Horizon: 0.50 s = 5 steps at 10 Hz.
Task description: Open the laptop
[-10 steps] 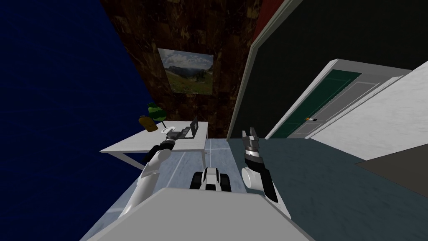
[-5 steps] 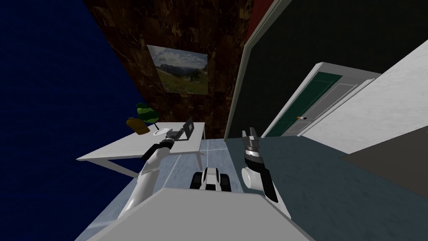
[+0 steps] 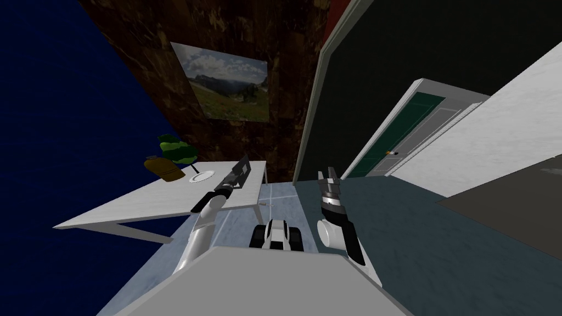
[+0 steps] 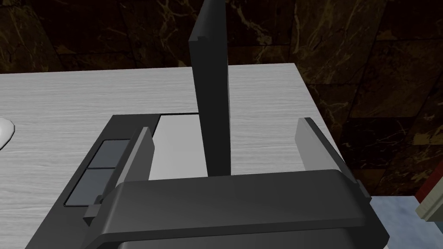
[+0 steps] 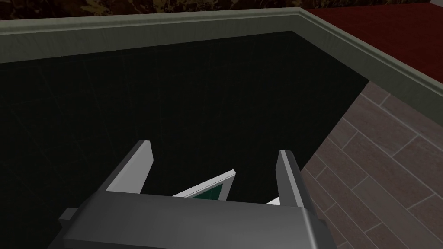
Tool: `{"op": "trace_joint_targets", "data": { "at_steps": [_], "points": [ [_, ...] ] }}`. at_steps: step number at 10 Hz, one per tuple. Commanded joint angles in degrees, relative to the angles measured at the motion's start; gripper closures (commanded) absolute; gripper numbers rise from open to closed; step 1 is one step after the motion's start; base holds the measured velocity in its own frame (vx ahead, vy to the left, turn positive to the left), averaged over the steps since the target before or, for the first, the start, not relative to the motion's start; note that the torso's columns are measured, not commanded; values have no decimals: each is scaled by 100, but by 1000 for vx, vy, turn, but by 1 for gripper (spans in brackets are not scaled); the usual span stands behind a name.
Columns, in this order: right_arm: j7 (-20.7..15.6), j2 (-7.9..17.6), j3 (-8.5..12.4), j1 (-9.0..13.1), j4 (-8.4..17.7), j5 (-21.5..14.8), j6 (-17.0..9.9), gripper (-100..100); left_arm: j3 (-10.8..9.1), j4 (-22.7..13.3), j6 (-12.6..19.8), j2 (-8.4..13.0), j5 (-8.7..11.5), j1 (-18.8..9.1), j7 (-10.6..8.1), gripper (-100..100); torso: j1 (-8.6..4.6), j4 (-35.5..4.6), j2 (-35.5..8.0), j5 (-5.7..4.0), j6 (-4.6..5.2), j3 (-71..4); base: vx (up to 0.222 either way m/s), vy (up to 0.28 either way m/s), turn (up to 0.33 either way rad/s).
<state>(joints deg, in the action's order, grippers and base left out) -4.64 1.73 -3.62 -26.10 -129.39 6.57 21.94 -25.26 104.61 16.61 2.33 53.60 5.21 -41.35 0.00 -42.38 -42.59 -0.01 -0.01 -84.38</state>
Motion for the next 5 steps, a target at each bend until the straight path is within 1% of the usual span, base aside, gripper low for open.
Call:
{"op": "trace_joint_targets", "data": {
  "at_steps": [1,2,3,4,5],
  "points": [
    [0,0,0,1,0,0,0,0,-214,-321,12,99,-116,-336,-58,-100,-2,3,11,0,3,-7,-24,-2,-115],
    [0,0,0,1,0,0,0,0,-300,-449,17,139,-162,-471,-81,-100,-2,7,23,0,2,-14,-31,-3,-122],
    [0,0,0,1,0,0,0,0,-342,-513,19,158,-186,-538,-93,-100,-1,9,29,1,1,-19,-27,-3,-70],
    [0,0,0,0,0,0,0,0,-428,-641,24,198,-232,-673,-116,-100,0,10,34,1,0,-21,-22,-3,-63],
    [0,0,0,0,0,0,0,0,-358,-567,0,213,-150,-556,-95,-100,1,11,34,1,0,-22,-10,-1,-13]
  ]
}}
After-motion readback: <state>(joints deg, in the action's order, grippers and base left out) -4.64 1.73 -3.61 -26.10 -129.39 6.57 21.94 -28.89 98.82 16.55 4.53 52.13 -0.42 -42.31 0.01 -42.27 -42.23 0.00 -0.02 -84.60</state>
